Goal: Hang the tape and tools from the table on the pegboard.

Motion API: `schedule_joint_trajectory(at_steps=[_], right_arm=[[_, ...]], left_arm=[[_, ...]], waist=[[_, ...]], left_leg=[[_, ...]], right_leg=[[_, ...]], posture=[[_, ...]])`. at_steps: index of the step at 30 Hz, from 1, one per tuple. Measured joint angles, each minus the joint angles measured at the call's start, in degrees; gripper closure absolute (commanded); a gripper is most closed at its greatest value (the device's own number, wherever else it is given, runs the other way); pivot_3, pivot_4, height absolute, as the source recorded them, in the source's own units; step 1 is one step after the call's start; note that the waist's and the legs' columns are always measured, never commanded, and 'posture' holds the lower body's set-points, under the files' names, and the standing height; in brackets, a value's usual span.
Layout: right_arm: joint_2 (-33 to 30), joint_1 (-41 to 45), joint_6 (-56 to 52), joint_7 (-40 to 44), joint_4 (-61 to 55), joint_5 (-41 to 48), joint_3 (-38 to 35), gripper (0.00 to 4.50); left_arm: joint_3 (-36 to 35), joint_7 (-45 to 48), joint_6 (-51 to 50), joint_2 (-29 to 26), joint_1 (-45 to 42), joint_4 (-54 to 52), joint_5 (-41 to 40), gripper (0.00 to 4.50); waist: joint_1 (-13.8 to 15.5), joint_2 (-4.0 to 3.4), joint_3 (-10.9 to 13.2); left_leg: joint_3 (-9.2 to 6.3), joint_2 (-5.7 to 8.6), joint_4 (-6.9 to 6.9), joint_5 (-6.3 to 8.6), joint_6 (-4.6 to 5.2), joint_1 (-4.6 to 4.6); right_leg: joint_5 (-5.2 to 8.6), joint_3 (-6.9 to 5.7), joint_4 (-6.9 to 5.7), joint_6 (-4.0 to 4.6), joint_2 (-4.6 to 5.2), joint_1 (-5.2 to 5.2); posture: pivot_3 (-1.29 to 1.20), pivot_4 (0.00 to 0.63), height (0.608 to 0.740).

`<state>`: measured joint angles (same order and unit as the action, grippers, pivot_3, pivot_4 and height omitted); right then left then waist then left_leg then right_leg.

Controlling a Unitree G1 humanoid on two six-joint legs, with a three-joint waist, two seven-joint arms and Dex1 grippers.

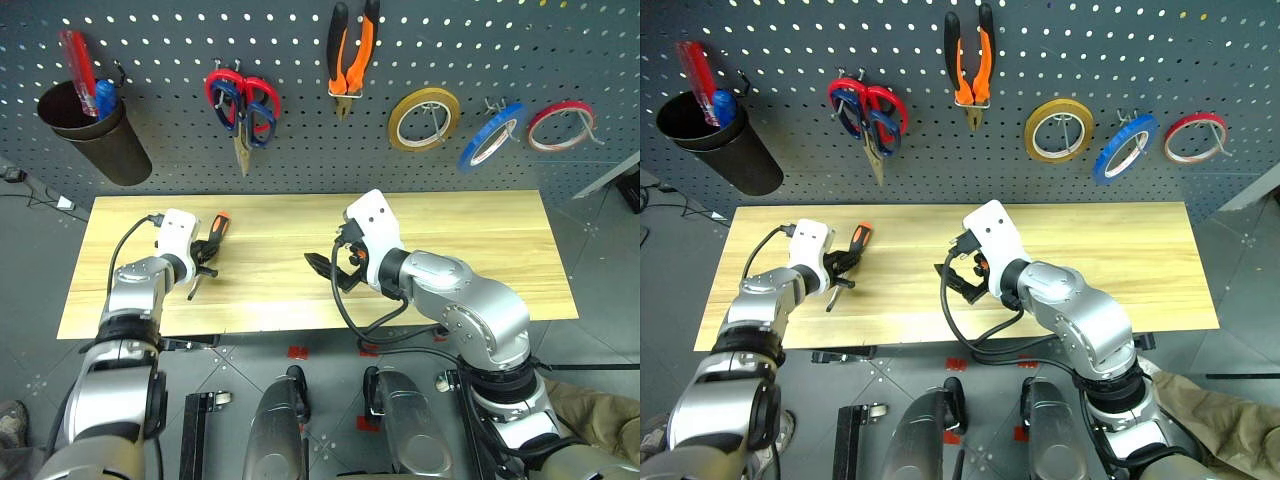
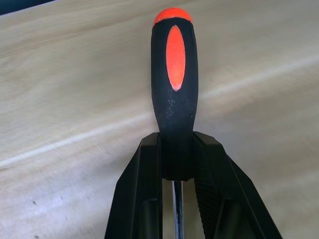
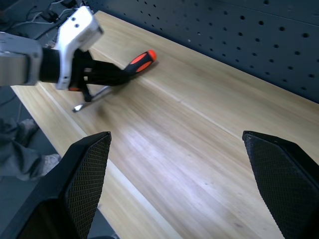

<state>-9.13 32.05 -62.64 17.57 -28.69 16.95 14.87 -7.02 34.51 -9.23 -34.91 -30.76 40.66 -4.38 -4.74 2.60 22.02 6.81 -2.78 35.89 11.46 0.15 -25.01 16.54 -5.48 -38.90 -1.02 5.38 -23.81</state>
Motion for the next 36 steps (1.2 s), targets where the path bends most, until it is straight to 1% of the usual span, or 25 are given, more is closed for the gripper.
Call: schedule_joint_trajectory(at_steps=[2,3,4,5,7,10,12,16,18,20,23,26,29,32,34,36], right_arm=[[-2.5,-1.2,6.0,1.5,-0.8,-0.8,1.0,0.0],[-3.5,-1.8,8.3,2.0,-1.0,-1.4,1.1,0.0],[-4.1,-2.3,9.9,2.4,-1.1,-1.8,1.2,0.0],[-4.8,-3.0,12.6,3.2,-1.1,-2.2,1.1,0.0],[-5.0,-4.8,16.0,5.4,-1.8,-1.0,-0.1,0.0],[-5.6,-6.7,19.5,10.3,-4.6,3.6,-2.4,0.0],[-6.7,-7.5,20.5,12.8,-6.4,6.6,-4.2,0.0],[-9.8,-8.1,21.9,16.6,-6.9,9.1,-4.8,0.0],[-9.9,-8.0,22.2,17.2,-6.6,9.6,-4.9,0.0],[-9.0,-7.0,22.2,17.1,-5.6,10.6,-5.4,0.0],[-5.8,-3.9,20.9,15.0,-3.3,13.3,-7.9,0.0],[-3.6,-0.9,19.1,12.7,-1.9,15.9,-9.9,0.0],[-3.5,0.1,18.3,12.1,-1.3,16.4,-10.3,0.0],[-3.1,0.6,18.3,11.7,-0.8,16.4,-10.3,0.0],[-2.2,1.5,18.5,11.0,0.0,16.2,-10.0,0.0],[-1.4,3.1,18.6,10.8,0.5,15.9,-9.1,0.0]], left_arm=[[0.1,-0.2,0.6,-1.3,11.9,-13.7,0.8,3.97],[-0.1,-0.7,0.7,-1.3,16.2,-18.0,1.1,3.97],[-0.2,-1.4,0.5,-1.3,19.2,-21.0,1.0,3.97],[-1.2,-2.7,-0.5,-0.7,23.7,-26.1,0.8,3.97],[-3.9,-5.2,-1.5,1.2,29.5,-34.6,-0.1,3.97],[-8.4,-7.7,-1.8,3.5,35.2,-47.2,-2.5,3.97],[-11.1,-8.2,-3.1,4.0,37.9,-55.5,-4.9,3.97],[-16.6,-9.0,-8.2,3.5,40.4,-66.3,-9.2,3.97],[-19.1,-8.9,-10.6,2.4,40.4,-69.4,-11.4,3.97],[-22.8,-8.9,-12.6,0.1,37.6,-71.2,-13.9,3.97],[-28.1,-9.7,-17.1,-4.6,28.0,-72.1,-20.5,3.97],[-31.0,-11.9,-20.9,-8.6,17.3,-71.6,-25.7,3.97],[-31.7,-13.3,-21.9,-11.4,10.1,-67.2,-27.2,3.97],[-30.2,-13.9,-19.8,-12.8,2.2,-59.4,-25.9,3.97],[-25.8,-13.9,-12.6,-13.4,-4.9,-51.2,-21.2,3.97],[-20.7,-13.7,-3.9,-12.9,-10.5,-43.4,-16.0,3.97]], waist=[[-0.7,0.13,-0.1],[-0.7,0.12,-0.1],[-0.7,0.12,-0.1],[-0.6,0.13,-0.1],[-0.3,0.16,-0.1],[0.1,0.29,-0.2],[0.2,0.33,-0.5],[0.1,0.4,-1.6],[0.1,0.35,-1.8],[0.2,0.44,-1.9],[0.8,0.52,-2.3],[1.4,0.69,-2.8],[1.7,0.77,-3.1],[1.9,0.96,-3.3],[2.1,1.05,-3.6],[2.1,1.05,-4.2]], left_leg=[[0.02,-0.02,-0.07,0.01,-0.02,-0.02],[0.0,-0.02,-0.1,0.01,-0.02,-0.01],[-0.01,-0.04,-0.09,0.01,-0.03,-0.02],[-0.05,-0.04,-0.09,0.0,-0.03,-0.03],[-0.14,-0.05,-0.04,0.01,-0.03,-0.04],[-0.34,-0.01,0.05,0.02,-0.02,-0.05],[-0.41,0.04,0.07,0.03,-0.01,-0.04],[-0.43,0.04,0.07,0.02,-0.01,-0.03],[-0.44,0.01,0.07,0.01,-0.02,0.0],[-0.56,-0.05,0.11,-0.05,-0.1,-0.01],[-0.65,-0.05,0.15,-0.15,-0.17,-0.02],[-0.62,-0.01,0.18,-0.15,-0.17,0.0],[-0.6,0.02,0.17,-0.15,-0.17,-0.01],[-0.6,0.0,0.18,-0.16,-0.18,-0.01],[-0.61,0.01,0.2,-0.17,-0.19,-0.02],[-0.54,0.06,0.21,-0.17,-0.18,-0.01]], right_leg=[[0.0,0.04,0.02,0.0,0.0,-0.06],[0.0,-0.01,0.0,0.0,0.01,-0.06],[0.0,-0.04,0.0,0.0,0.01,-0.09],[0.0,-0.06,-0.04,0.0,0.01,-0.08],[0.0,-0.15,-0.06,0.0,0.01,-0.02],[-0.03,-0.3,-0.04,-0.01,0.02,0.16],[-0.04,-0.37,-0.01,-0.02,0.07,0.25],[-0.04,-0.46,-0.04,-0.02,0.05,0.27],[-0.04,-0.45,-0.09,-0.02,-0.01,0.27],[-0.05,-0.53,-0.12,-0.01,-0.12,0.28],[-0.11,-0.57,-0.16,0.09,-0.16,0.32],[-0.13,-0.53,-0.1,0.07,-0.15,0.38],[-0.12,-0.51,-0.06,0.06,-0.15,0.39],[-0.12,-0.55,-0.07,0.07,-0.2,0.37],[-0.12,-0.57,-0.1,0.07,-0.21,0.37],[-0.12,-0.58,-0.09,0.08,-0.2,0.38]], posture=[[-0.18,0.342,0.74],[-0.18,0.331,0.74],[-0.18,0.328,0.74],[-0.17,0.321,0.74],[-0.16,0.305,0.74],[-0.15,0.284,0.74],[-0.14,0.274,0.74],[-0.12,0.258,0.74],[-0.11,0.25,0.74],[-0.09,0.244,0.74],[-0.08,0.235,0.74],[-0.09,0.229,0.74],[-0.09,0.22,0.74],[-0.1,0.209,0.74],[-0.11,0.201,0.74],[-0.12,0.197,0.74]])
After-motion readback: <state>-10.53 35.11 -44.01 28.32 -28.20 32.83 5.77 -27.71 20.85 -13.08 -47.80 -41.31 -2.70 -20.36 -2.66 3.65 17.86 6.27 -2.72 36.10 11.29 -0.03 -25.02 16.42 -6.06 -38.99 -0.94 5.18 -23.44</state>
